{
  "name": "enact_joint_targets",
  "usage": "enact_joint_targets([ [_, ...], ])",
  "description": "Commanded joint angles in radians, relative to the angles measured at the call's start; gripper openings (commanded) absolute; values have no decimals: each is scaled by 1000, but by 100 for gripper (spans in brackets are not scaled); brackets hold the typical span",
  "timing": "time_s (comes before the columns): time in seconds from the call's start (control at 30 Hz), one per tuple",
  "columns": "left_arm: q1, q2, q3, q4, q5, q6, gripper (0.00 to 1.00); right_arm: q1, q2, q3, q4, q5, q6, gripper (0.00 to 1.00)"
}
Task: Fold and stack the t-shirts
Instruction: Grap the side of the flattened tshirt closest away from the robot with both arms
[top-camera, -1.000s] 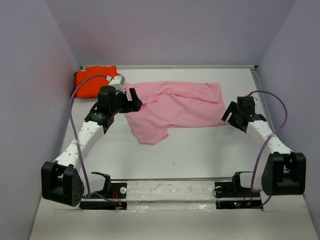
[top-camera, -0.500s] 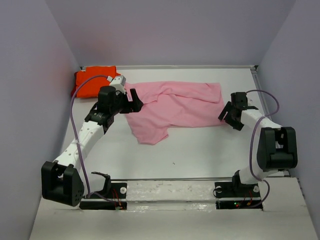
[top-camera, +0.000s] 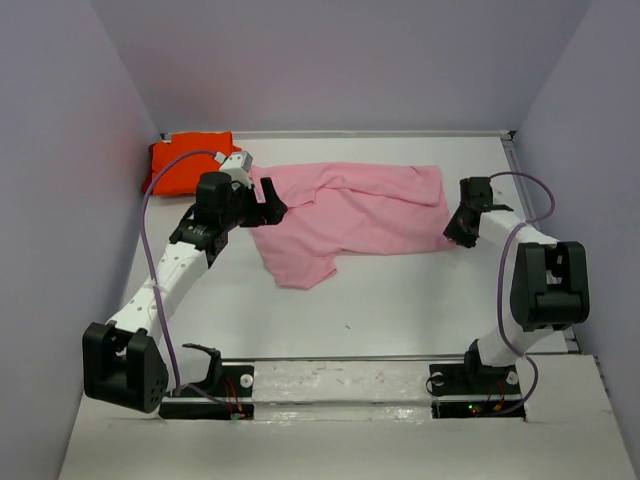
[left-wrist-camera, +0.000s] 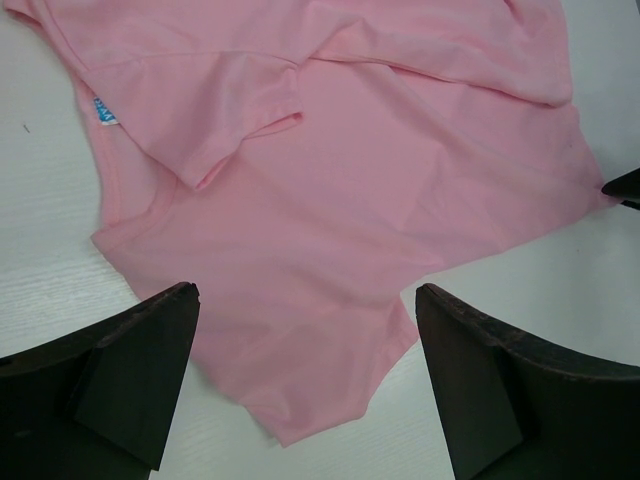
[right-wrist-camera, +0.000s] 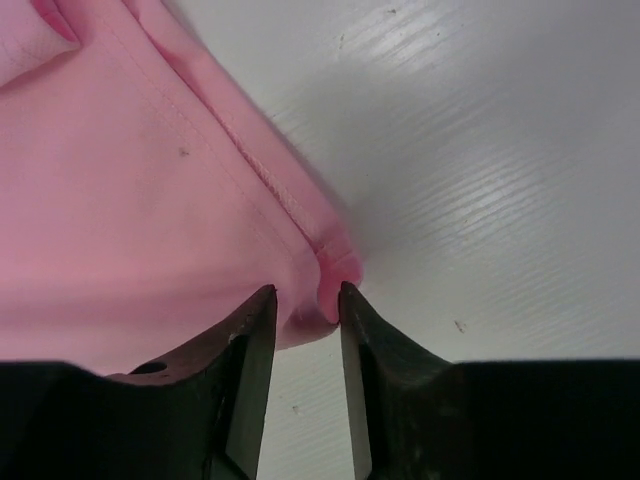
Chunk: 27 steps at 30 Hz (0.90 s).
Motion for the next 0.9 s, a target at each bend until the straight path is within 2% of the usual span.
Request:
enact_joint_targets([
  [0.0,6,-9,20,29,-1,9,99,-8,-20,-11,50,20,-22,28],
  [0.1,7,-5,23,26,-4,13,99,-8,-36,-27,59,11,-26,0],
  [0.3,6,-1,23,10,-46,17,99,-8,-105,-24,75,-67,-33,0],
  [0.43,-25,14,-3,18,-40,-46,99,-8,-129,36,78,-113,-25,0],
  [0.53,-40,17,-80,50,60,-171,99,-8,-117,120,79,-164,-13,0],
  [0.67,-51,-43,-219,165,106,-319,99,-8,-74,191,87,-208,-10,0],
  [0.73,-76,-79,-252,147,125,-351,99,-8,-39,237,87,-218,-13,0],
  [0.87,-158,-191,-250,-16,-8,-346,99,-8,-7,263,101,-260,1,0],
])
